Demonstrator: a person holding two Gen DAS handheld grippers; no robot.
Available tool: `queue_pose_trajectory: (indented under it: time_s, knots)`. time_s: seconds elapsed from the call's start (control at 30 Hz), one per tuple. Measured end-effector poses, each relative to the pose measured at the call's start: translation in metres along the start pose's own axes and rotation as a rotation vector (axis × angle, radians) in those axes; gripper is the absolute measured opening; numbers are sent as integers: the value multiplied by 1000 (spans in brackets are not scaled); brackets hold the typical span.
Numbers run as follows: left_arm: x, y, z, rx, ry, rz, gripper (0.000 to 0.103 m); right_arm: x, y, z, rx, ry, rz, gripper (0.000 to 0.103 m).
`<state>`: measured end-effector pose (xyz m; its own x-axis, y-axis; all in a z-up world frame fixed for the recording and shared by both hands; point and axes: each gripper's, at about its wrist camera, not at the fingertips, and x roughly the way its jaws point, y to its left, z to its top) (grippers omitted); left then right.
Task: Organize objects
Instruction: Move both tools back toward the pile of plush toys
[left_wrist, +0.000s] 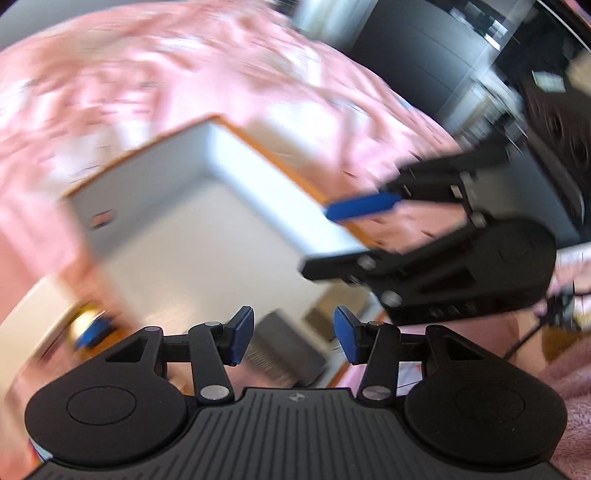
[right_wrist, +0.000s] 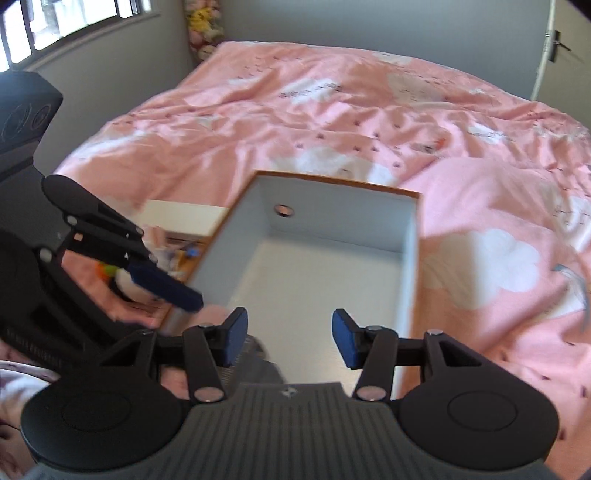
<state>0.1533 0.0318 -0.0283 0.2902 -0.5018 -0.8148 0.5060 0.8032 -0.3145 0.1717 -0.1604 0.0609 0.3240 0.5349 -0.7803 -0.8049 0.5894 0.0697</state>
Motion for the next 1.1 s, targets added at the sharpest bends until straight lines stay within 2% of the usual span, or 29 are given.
queue_pose_trajectory:
  time_s: [0.07,0.1,0.13,0.17,0.3,0.33,0.43,0.53,0.63,0.73,0.87,1.0,1.1]
  knots:
    - [-15,16,-9,-87,-36,68,56,5,19,2,-18,-3,51,51]
    - [-3,6,15,-130,-54,104,56,8,29,3,-32,-4,79,47]
    - [-3,-13,19,-170,-65,140,56,11,38,4,-44,-2,106,47]
    - [-4,-9,19,-205,-71,180,56,15,49,4,-56,2,137,46]
    - [-22,12,-11,-361,-69,277,56,33,89,2,-92,33,235,42]
    - [-37,13,-32,-403,-64,295,56,38,100,0,-114,41,242,41]
    - [-42,28,-61,-516,-56,351,53,57,131,-8,-196,62,206,38]
    - [-35,44,-79,-646,-54,362,50,77,148,-15,-249,89,167,34]
    - [-25,55,-87,-697,-45,377,48,92,157,-21,-301,110,122,33]
    - [-16,66,-93,-751,-33,335,51,102,163,-26,-377,120,40,34]
    - [-11,78,-96,-788,-52,304,59,104,162,-24,-420,120,-13,34]
    - [-15,83,-103,-829,-70,311,59,104,160,-18,-450,90,-74,33]
    - [-10,84,-106,-809,-39,302,59,107,158,-13,-439,85,-67,33]
